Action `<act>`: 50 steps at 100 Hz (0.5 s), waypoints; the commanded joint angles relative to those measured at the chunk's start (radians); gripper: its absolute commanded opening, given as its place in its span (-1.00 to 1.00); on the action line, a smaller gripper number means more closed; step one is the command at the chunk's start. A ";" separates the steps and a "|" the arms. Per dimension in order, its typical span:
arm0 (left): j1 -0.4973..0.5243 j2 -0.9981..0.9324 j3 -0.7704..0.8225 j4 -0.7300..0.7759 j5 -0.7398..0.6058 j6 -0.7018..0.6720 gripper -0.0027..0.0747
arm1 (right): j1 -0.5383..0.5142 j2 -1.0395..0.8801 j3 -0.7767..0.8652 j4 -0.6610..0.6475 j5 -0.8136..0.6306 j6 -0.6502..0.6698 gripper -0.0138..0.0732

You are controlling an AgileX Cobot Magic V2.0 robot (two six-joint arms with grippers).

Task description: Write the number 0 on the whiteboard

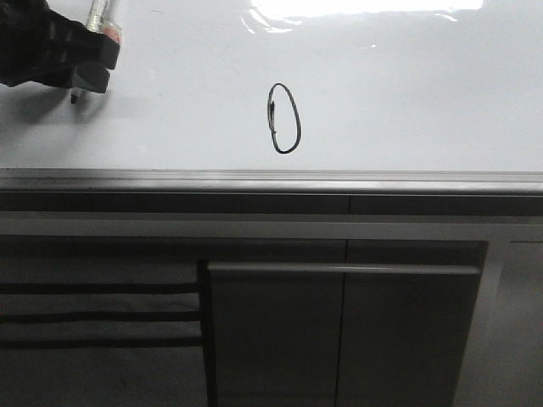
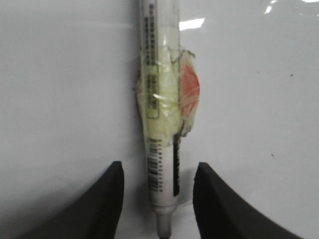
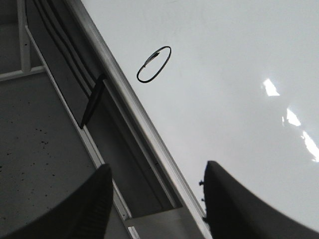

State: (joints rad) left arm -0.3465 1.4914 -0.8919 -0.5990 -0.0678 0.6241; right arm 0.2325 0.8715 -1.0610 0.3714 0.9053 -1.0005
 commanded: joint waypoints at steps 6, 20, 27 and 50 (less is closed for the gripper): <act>0.002 -0.057 -0.028 0.016 -0.021 -0.009 -0.06 | -0.006 -0.006 -0.026 0.023 -0.065 0.005 0.15; 0.002 -0.182 -0.056 0.231 0.237 -0.009 -0.06 | -0.006 -0.030 -0.061 -0.065 -0.024 0.238 0.15; 0.002 -0.264 -0.097 0.335 0.484 -0.009 -0.06 | -0.006 -0.044 -0.070 -0.162 0.033 0.328 0.10; 0.083 -0.528 -0.117 0.375 0.831 -0.309 -0.20 | -0.006 -0.076 -0.006 -0.257 0.079 0.821 -0.54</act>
State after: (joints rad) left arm -0.3032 1.0766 -0.9977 -0.2347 0.7652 0.4695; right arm 0.2325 0.8160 -1.0852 0.1309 1.0492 -0.3516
